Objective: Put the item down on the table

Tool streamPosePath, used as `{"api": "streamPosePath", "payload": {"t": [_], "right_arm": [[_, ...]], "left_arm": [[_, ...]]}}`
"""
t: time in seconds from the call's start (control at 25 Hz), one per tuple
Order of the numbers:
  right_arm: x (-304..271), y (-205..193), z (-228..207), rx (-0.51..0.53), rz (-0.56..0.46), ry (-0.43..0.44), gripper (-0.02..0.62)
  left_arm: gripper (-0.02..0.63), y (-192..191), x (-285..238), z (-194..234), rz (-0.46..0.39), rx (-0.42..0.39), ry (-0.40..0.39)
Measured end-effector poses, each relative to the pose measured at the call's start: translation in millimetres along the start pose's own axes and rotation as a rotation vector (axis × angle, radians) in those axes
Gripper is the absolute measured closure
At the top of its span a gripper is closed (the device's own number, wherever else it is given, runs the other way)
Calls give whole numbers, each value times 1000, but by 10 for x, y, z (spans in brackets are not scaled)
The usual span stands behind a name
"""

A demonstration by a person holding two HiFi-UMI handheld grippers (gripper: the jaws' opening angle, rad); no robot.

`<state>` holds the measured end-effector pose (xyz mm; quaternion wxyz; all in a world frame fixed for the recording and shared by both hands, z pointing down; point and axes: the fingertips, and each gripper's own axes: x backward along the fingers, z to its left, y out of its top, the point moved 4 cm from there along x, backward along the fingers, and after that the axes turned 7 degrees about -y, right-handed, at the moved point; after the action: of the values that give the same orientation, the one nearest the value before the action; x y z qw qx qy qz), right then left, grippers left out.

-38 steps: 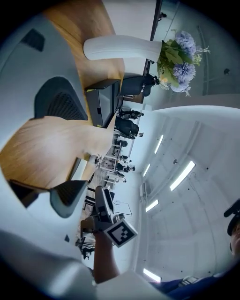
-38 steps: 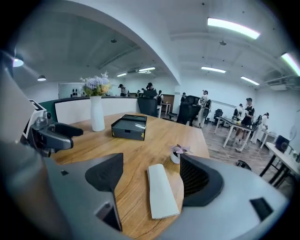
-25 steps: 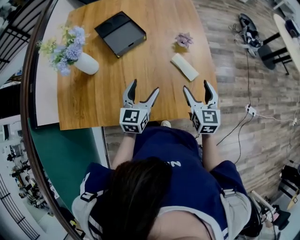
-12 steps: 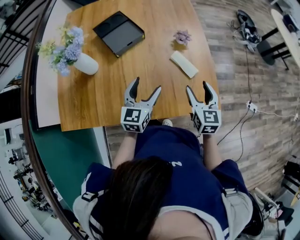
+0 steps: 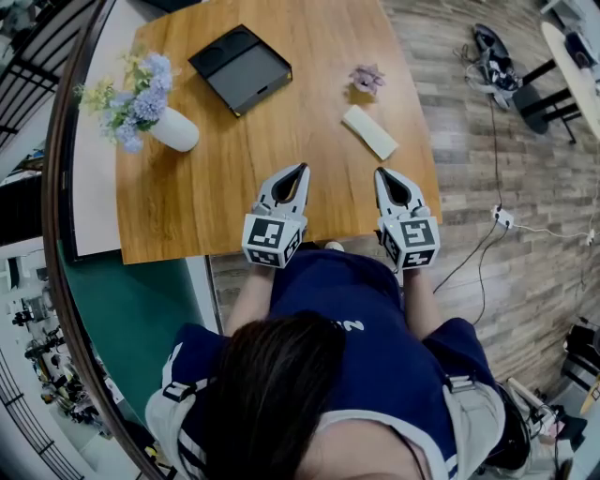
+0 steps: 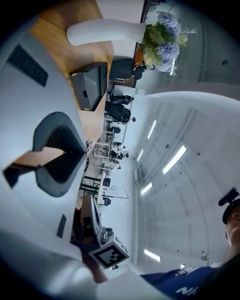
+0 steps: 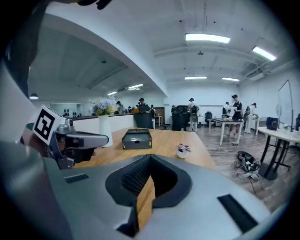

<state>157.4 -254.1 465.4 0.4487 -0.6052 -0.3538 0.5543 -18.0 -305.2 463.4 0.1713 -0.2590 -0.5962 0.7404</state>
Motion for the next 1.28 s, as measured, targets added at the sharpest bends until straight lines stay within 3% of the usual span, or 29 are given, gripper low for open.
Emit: {"api": "streamPosePath", "payload": {"t": [0.08, 0.36, 1.28], "right_arm": [[-6, 45, 75, 6, -21, 42, 586], [-41, 78, 186, 13, -43, 62, 588], [-49, 57, 98, 37, -37, 50, 589]], "left_arm": [[604, 1, -1, 17, 2, 2, 0], [604, 24, 9, 22, -10, -5, -11], [603, -25, 48, 37, 13, -34, 21]]}}
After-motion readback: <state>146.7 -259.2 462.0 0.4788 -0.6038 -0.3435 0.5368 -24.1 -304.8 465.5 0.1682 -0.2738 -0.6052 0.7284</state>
